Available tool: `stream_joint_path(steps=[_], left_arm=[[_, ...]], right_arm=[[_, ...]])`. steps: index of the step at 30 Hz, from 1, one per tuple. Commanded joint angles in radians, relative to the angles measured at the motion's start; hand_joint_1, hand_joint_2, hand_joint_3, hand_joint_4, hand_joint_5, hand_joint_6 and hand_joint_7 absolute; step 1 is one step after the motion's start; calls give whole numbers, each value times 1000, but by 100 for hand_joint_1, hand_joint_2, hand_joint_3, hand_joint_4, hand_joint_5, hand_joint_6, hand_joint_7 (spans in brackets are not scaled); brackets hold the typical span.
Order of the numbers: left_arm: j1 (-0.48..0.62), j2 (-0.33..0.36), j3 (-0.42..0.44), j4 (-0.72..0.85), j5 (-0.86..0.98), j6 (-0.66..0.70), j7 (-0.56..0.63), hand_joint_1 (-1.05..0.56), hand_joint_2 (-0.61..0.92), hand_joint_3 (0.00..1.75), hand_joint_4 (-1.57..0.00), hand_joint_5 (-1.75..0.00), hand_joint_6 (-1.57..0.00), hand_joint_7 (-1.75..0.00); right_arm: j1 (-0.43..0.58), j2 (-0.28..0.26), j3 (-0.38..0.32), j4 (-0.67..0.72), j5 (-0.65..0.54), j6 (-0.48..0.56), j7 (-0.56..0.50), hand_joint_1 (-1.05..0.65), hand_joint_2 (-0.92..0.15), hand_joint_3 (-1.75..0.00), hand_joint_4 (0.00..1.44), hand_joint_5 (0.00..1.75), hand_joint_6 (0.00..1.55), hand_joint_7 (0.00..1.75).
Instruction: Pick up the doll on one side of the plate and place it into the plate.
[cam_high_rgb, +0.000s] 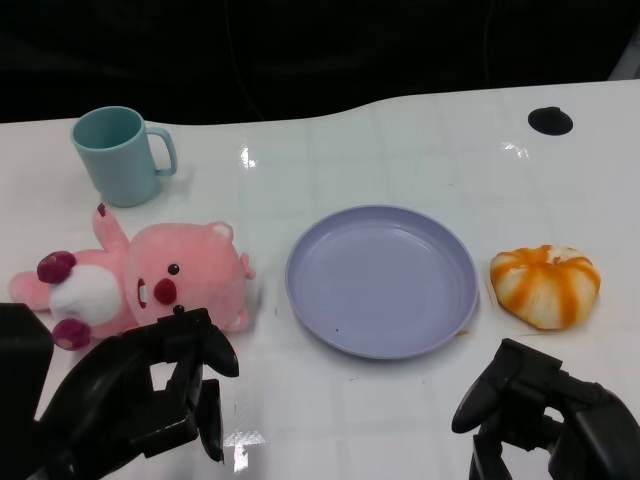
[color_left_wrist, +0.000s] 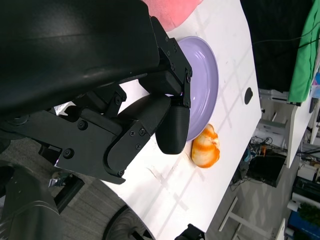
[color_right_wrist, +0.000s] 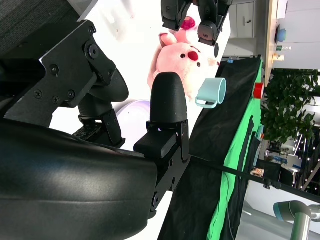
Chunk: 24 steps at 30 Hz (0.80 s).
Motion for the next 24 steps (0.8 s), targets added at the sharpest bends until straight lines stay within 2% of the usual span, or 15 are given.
stream_joint_path(steps=[1, 24], left_arm=[[-5, 14, 1, -4, 15, -9, -1, -7, 43, 143, -91, -175, -73, -173], [-9, 9, 8, 4, 15, -8, -8, -7, 43, 143, -91, -175, -73, -173]], right_arm=[[1, -1, -1, -4, 2, 2, -4, 9, -42, -136, 72, 175, 63, 153], [-2, -1, -1, -4, 3, 8, -3, 8, -43, -134, 71, 175, 62, 153]])
